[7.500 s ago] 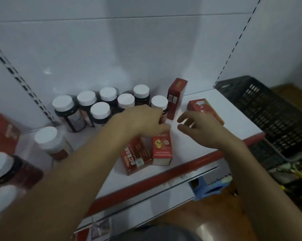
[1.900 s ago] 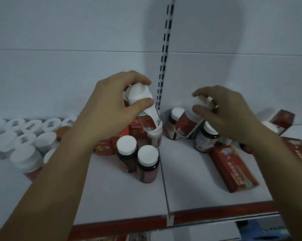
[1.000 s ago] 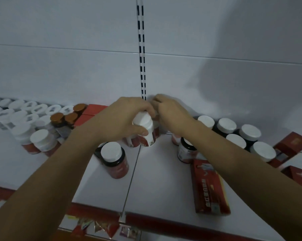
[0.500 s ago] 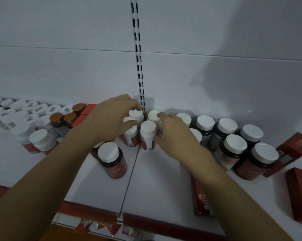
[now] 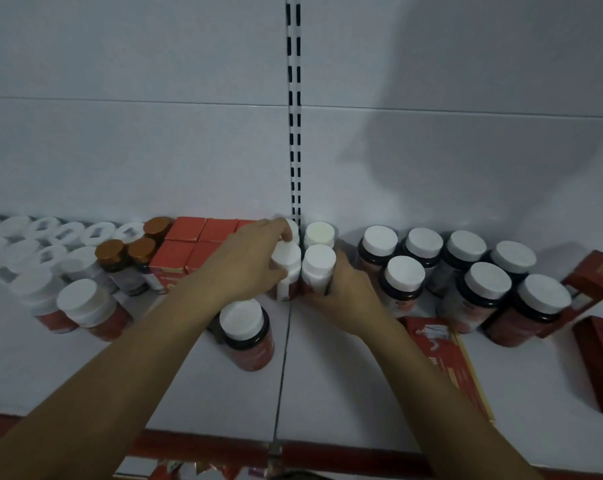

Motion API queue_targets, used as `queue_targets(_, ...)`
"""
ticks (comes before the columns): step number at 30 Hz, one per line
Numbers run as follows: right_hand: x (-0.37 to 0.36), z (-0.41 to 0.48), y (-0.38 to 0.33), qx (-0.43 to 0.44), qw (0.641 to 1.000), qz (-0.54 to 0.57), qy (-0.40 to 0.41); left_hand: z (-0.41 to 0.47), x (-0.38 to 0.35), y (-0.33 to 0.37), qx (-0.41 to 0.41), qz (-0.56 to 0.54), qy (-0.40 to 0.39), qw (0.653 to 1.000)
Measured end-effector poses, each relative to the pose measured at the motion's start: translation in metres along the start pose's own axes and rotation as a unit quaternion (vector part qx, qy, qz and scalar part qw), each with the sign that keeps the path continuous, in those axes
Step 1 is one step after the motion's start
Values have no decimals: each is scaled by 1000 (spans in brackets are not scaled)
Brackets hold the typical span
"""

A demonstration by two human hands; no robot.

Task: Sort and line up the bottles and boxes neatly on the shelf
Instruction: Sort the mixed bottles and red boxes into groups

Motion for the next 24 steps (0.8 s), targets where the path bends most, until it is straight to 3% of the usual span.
queue_targets(15, -15, 1, -7, -53, 998, 19, 19, -3, 2, -17, -39, -4, 10, 999)
queue_targets(20, 9, -5, -31, -42, 985, -159, 41, -16, 15, -30, -79, 13, 23, 997)
queue_targets(24, 20, -24, -82, 1, 936, -348, 54, -37, 41, -58, -60, 62, 46, 995)
Point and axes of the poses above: each hand's wrist, its own z-axis towards the middle knuckle, its own x-axis out of the back of the hand, y = z × x, the point moved 2 cm from there along z, towards the middle knuckle, and after that the axes turned 7 degrees about z, right-handed, at the moved point
